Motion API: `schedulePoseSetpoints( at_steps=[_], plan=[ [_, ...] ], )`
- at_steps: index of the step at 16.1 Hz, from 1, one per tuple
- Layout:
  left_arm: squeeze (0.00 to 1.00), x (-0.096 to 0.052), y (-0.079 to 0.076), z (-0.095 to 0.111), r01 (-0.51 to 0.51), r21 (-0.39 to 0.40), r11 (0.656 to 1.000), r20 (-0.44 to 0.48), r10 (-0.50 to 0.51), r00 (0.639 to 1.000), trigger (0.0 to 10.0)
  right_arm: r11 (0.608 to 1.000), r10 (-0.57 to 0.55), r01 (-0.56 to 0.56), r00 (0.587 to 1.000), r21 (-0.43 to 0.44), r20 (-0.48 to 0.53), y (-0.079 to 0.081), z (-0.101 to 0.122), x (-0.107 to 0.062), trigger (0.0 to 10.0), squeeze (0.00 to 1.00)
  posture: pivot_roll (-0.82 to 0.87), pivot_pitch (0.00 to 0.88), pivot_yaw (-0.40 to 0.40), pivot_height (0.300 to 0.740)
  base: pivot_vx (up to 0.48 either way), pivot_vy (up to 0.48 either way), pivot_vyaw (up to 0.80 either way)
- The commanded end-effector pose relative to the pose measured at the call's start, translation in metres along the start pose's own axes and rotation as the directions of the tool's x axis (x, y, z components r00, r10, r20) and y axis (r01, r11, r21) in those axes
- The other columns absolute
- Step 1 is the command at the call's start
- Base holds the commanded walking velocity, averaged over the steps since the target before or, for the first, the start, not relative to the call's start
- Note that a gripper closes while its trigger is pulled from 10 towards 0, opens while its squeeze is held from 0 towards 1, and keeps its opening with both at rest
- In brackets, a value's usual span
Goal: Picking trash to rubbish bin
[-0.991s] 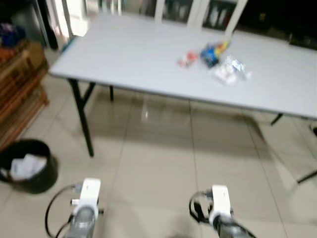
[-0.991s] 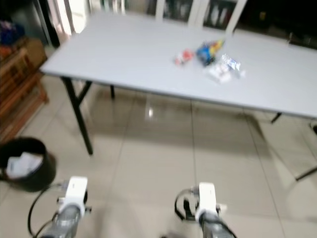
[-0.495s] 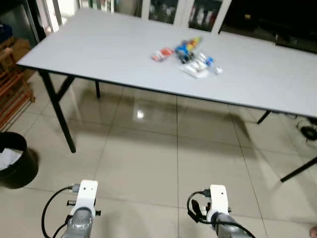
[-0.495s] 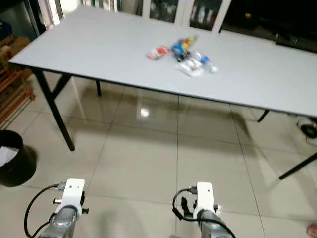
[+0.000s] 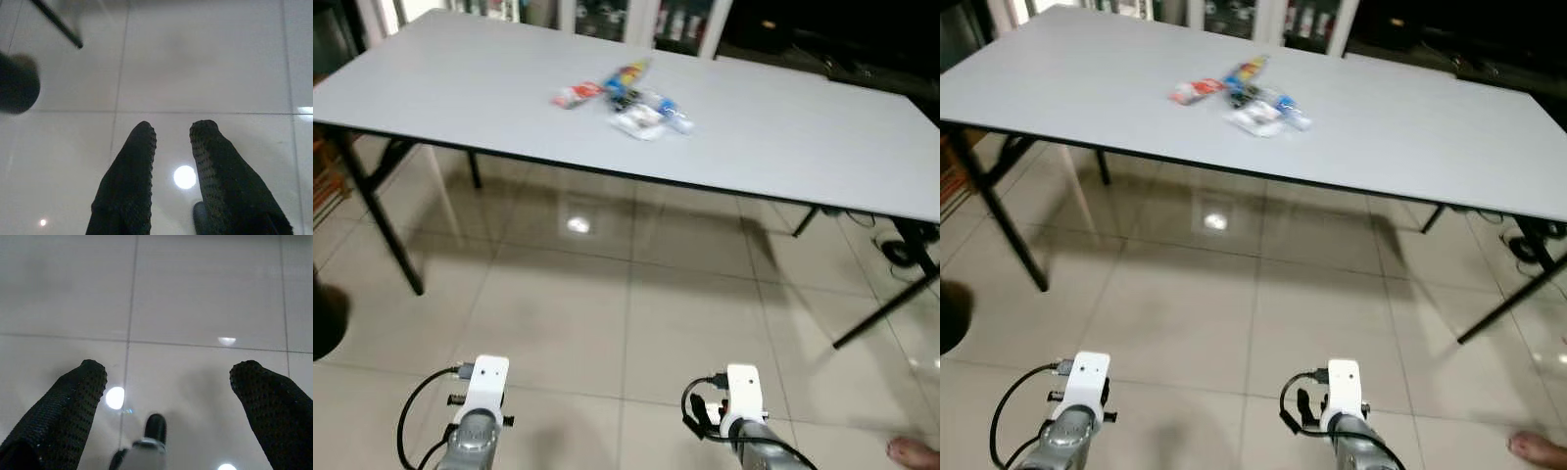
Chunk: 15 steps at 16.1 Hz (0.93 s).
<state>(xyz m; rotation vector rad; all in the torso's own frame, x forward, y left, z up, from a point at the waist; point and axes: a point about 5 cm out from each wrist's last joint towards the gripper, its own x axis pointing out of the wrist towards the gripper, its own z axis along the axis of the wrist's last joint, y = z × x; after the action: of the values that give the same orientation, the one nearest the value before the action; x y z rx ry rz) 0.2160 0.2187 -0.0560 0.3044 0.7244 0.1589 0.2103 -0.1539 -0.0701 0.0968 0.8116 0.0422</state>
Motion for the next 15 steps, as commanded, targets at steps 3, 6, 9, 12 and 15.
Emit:
schedulePoseSetpoints(
  at_steps=[3, 6, 9, 12, 15],
  plan=[
    [0.0, 0.006, -0.011, 0.039, 0.031, -0.015, 0.999, 0.151, -0.029, 0.988, 10.0, 1.0, -0.008, 0.01, 0.991, -0.02, 0.134, -0.008, 0.031, 0.003, 10.0, 0.0, -0.06, 0.026, -0.102, 0.74, 0.0, 0.0, 0.0],
    [0.0, 0.009, -0.007, 0.096, 0.005, 0.005, 1.0, 0.368, -0.006, 0.93, 10.0, 1.0, 0.003, 0.002, 0.944, -0.013, 0.331, -0.005, 0.083, 0.005, 10.0, 0.0, -0.06, 0.007, -0.098, 0.74, 0.0, 0.0, 0.0],
    [0.0, 0.005, 0.002, 0.142, -0.036, -0.019, 0.999, 0.521, 0.041, 0.853, 10.0, 1.0, 0.03, -0.025, 0.861, -0.017, 0.507, 0.005, 0.131, 0.0, 10.0, 0.0, -0.06, 0.0, -0.094, 0.74, 0.0, 0.0, 0.0],
    [0.0, -0.011, 0.01, 0.19, -0.04, -0.04, 0.998, 0.689, 0.057, 0.723, 10.0, 0.998, 0.038, -0.059, 0.69, 0.004, 0.723, 0.014, 0.196, -0.022, 10.0, 0.0, -0.06, 0.0, -0.088, 0.74, 0.0, 0.0, 0.0],
    [0.0, -0.024, 0.013, 0.225, -0.047, -0.061, 0.997, 0.767, 0.077, 0.637, 10.0, 0.998, 0.04, -0.066, 0.572, -0.002, 0.819, 0.02, 0.235, -0.043, 10.0, 0.0, -0.07, 0.008, -0.089, 0.74, 0.0, 0.0, 0.0]
  ],
)
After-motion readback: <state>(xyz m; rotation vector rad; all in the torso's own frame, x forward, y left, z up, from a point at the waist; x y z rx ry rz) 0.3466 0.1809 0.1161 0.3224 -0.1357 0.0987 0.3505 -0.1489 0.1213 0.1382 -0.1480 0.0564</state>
